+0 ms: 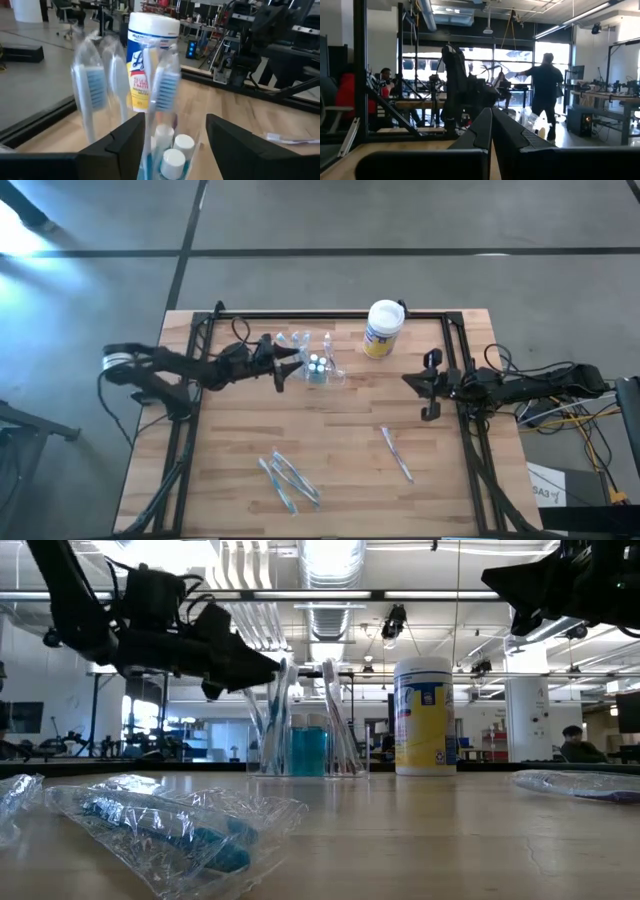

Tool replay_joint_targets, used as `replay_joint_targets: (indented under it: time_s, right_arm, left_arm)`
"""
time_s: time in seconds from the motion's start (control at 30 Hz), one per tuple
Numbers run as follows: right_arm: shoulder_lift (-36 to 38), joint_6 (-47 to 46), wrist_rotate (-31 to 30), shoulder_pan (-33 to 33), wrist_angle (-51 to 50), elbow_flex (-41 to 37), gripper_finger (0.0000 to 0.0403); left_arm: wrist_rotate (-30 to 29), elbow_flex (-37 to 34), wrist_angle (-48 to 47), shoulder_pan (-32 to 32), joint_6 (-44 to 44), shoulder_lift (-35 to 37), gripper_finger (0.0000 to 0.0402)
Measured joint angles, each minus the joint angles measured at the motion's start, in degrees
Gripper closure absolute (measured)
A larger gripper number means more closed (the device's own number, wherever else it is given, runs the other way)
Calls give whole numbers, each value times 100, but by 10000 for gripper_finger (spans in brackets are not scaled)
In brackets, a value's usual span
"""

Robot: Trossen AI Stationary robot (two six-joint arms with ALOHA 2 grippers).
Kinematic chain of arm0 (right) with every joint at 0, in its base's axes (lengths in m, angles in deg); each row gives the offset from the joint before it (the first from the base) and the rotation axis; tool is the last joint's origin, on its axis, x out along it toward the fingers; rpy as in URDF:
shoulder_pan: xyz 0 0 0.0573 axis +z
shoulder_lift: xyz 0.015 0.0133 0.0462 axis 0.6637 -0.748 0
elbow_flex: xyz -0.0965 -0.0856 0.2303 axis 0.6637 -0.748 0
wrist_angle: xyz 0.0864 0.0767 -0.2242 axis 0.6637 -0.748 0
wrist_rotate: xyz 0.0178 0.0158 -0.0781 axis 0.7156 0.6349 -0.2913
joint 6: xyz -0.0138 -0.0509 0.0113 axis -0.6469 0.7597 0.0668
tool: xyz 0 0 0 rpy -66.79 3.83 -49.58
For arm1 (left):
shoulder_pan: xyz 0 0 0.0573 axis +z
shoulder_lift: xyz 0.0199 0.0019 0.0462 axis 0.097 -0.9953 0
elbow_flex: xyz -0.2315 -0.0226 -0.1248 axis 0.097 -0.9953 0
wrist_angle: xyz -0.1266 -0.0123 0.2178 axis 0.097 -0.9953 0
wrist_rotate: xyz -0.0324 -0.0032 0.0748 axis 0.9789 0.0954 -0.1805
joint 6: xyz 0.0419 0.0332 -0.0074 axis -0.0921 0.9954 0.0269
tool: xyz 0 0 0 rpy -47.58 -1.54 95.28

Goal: Pick & Place toothbrushing station
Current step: Adjust the transparent organizer

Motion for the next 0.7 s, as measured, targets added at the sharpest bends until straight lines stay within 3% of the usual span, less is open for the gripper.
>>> replay_joint_targets:
  time_s: [0.2, 0.33, 0.43, 0.53, 0.7]
  right_arm:
    - [-2, -130, 0, 0, -186, 0, 394]
    - [-5, -262, 0, 0, -296, 0, 394]
    - [-105, -327, -2, -2, -289, 6, 394]
    - [-357, -424, -2, -1, -292, 87, 394]
    - [-1240, -793, 0, 1, -284, 354, 394]
  left_arm:
    - [263, 2, -1908, -20, 16, 1585, 197]
    - [228, 2, -3514, -148, 126, 2608, 241]
    - [-272, -6, -4470, -342, 161, 3090, 311]
    - [-1086, -179, -4729, -603, 41, 3285, 384]
    - [-1929, -652, -4658, -802, -569, 3139, 395]
